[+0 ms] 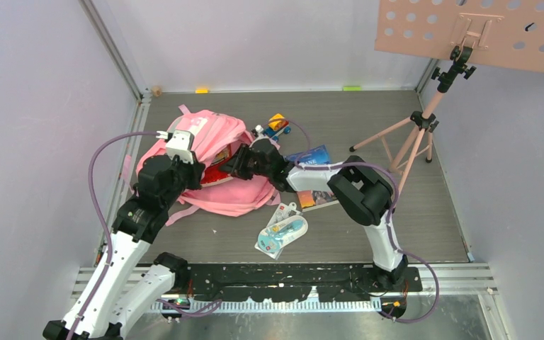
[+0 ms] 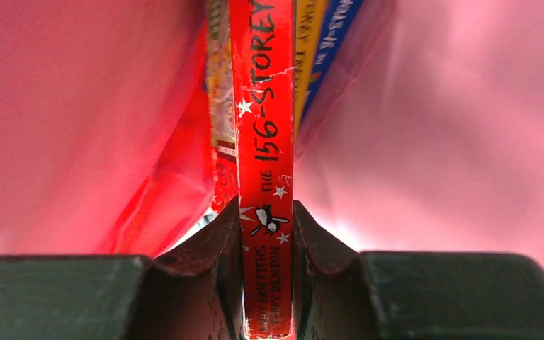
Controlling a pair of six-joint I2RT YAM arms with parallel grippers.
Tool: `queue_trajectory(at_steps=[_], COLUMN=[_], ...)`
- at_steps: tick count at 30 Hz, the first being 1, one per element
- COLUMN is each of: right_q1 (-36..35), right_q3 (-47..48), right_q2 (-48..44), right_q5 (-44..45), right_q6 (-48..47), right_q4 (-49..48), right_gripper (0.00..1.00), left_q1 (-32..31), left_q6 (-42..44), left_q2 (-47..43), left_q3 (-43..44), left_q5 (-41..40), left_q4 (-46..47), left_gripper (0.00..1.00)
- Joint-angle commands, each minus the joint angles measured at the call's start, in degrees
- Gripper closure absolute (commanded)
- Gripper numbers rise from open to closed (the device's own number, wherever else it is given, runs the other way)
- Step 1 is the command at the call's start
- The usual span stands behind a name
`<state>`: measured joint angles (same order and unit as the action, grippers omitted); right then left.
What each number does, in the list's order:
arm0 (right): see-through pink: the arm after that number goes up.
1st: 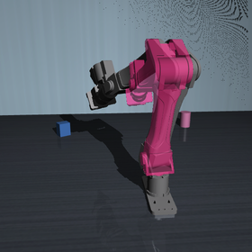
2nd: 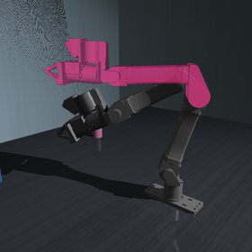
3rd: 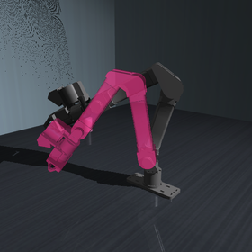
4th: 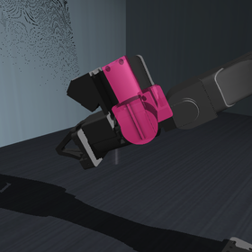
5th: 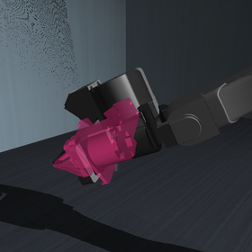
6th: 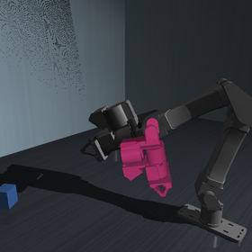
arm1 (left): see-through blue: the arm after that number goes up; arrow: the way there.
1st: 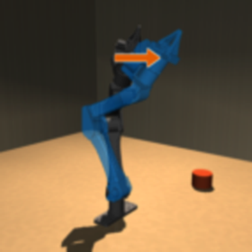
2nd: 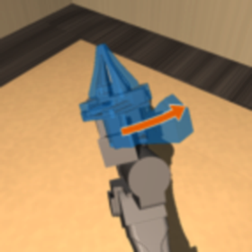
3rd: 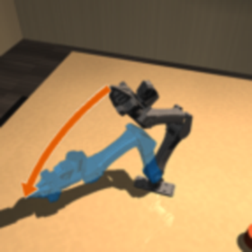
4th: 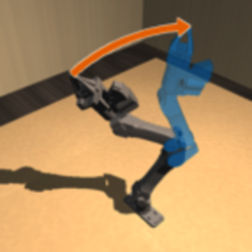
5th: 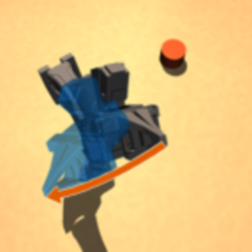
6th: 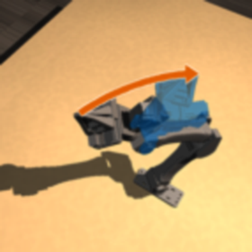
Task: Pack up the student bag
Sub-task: Place the book in the student bag.
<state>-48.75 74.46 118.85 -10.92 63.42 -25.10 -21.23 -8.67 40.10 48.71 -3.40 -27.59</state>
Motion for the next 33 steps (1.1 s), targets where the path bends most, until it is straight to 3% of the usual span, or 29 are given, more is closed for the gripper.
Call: queue_trajectory(at_steps=[1, 16, 18, 24, 30, 33], right_q1=[0.06, -0.39, -0.79, -1.51, -1.52, -1.52], right_q3=[3.08, 20.12, 21.98, 20.68, 15.44, 13.61], right_q2=[3.5, 15.9, 16.98, 15.7, 11.07, 8.88], right_q5=[7.29, 7.24, 7.15, 9.99, 15.08, 16.43], right_q6=[0.59, 2.86, 2.73, -0.5, -6.48, -8.32], right_q4=[-1.17, -0.43, -0.67, 0.73, 3.83, 4.91], right_gripper=[0.99, 0.97, 0.89, 0.5, 0.32, 0.29], left_q1=[0.0, -0.04, -0.03, 0.01, -0.04, -0.03], left_q6=[-0.83, -1.0, -1.0, -1.0, -1.0, -1.0], left_q2=[-1.45, -1.07, -1.05, -0.98, -1.23, -1.24], left_q3=[1.35, 1.56, 1.57, 1.56, 1.48, 1.48], left_q5=[1.18, 1.96, 1.91, 1.9, 1.91, 1.91], left_q4=[6.32, 6.32, 6.32, 6.28, 6.32, 6.32], left_gripper=[1.0, 1.0, 1.0, 1.0, 1.0, 1.0])
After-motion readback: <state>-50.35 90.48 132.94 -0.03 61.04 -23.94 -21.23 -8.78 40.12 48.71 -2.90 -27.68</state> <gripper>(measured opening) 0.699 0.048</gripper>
